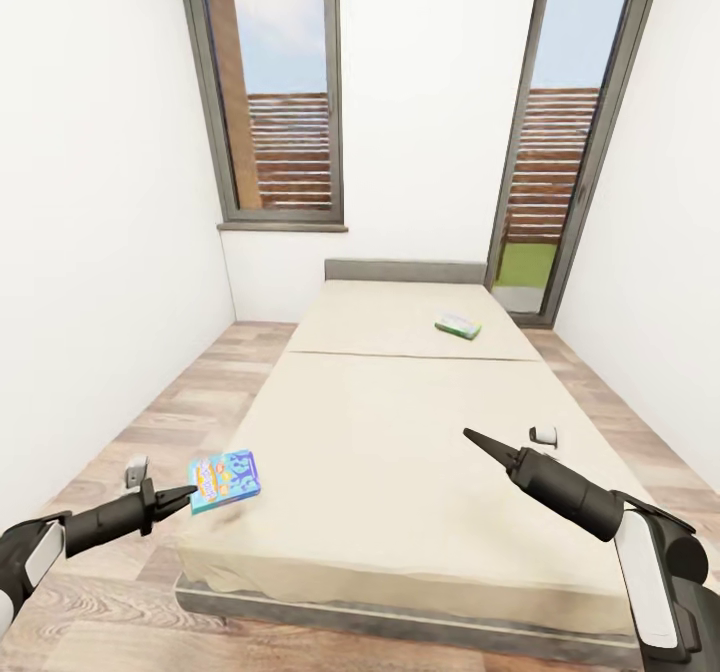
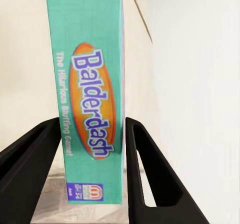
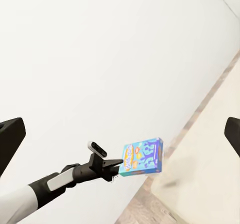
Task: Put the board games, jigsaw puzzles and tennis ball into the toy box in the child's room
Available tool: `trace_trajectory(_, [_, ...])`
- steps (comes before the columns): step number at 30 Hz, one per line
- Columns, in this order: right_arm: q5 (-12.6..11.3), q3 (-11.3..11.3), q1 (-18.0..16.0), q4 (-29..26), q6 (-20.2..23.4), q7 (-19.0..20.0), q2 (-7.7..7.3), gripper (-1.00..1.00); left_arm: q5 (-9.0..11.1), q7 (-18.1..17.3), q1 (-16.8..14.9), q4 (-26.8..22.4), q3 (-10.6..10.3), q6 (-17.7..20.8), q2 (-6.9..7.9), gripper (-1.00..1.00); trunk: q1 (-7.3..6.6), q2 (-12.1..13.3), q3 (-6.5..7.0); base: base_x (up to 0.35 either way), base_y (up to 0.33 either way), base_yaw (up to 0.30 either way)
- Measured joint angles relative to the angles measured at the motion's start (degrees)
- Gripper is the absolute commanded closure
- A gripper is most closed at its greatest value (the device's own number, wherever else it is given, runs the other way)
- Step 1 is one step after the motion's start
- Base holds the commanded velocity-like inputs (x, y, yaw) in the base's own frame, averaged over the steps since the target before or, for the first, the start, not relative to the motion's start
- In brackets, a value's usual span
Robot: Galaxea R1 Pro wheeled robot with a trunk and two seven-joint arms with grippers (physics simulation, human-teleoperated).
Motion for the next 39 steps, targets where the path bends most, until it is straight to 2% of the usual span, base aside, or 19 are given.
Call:
trace_trajectory(2, [0.01, 0.00, -0.02, 0.00, 0.00, -0.02, 0.01, -1.00, -0.11, -1.97, -0.05, -0.13, -0.04, 0.23, 0.08, 1.00, -0.44, 0.80, 0.36, 0.000, 0.000, 0.000])
trace_trajectory(4, [0.05, 0.05, -0.01, 0.00, 0.00, -0.08, 0.02, -1.00, -0.01, -5.55, -0.36, -0.94, -0.09, 0.54, 0.12, 1.00, -0.88, 1.60, 0.72, 0.000, 0.000, 0.000])
trace_trajectory(5, [0.07, 0.07, -0.02, 0.00, 0.00, -0.16, 0.02, -1.00, -0.02, -7.65, -0.53, -2.25, -0.18, 1.10, 0.14, 1.00, -1.10, 2.00, 0.90, 0.000, 0.000, 0.000])
trace_trajectory(8, [0.23, 0.10, -0.03, 0.02, 0.00, -0.47, 0.02, -1.00, -0.23, -9.64, -0.69, -6.79, -0.41, 3.82, -0.01, 1.00, -1.76, 3.21, 1.44, 0.000, 0.000, 0.000])
trace_trajectory(10, [0.28, 0.31, -0.02, 0.03, 0.01, -1.94, 0.04, -1.00, -0.52, -9.92, -0.69, -8.24, -0.61, 4.43, 0.07, 1.00, -2.20, 4.01, 1.80, 0.000, 0.000, 0.000])
trace_trajectory(13, [0.25, 0.66, 0.02, -0.10, 0.14, -6.30, 0.19, -1.00, -0.60, -10.03, -0.73, -8.93, -0.66, 4.75, 0.10, 1.00, -2.86, 5.22, 2.33, 0.000, 0.000, 0.000])
trace_trajectory(17, [-0.43, 1.48, -0.03, -0.15, 0.37, -13.81, 1.49, -1.00, -0.59, -10.06, -0.78, -9.20, -0.78, 4.80, -0.10, 1.00, -3.73, 6.82, 3.05, -0.011, 0.000, 0.000])
trace_trajectory(19, [-0.67, 1.60, -0.03, -0.17, 0.71, -14.95, 1.76, -1.00, -0.61, -10.12, -0.79, -9.24, -0.79, 4.84, 0.03, 1.00, -4.17, 7.62, 3.41, -0.076, 0.000, 0.000])
trace_trajectory(39, [-0.89, 1.80, -0.04, -0.01, 0.34, -15.95, 2.02, -1.00, -0.60, -10.30, -0.79, -9.35, -0.82, 4.98, 0.48, 1.00, -8.55, 15.65, 7.00, -0.037, 0.000, 0.005])
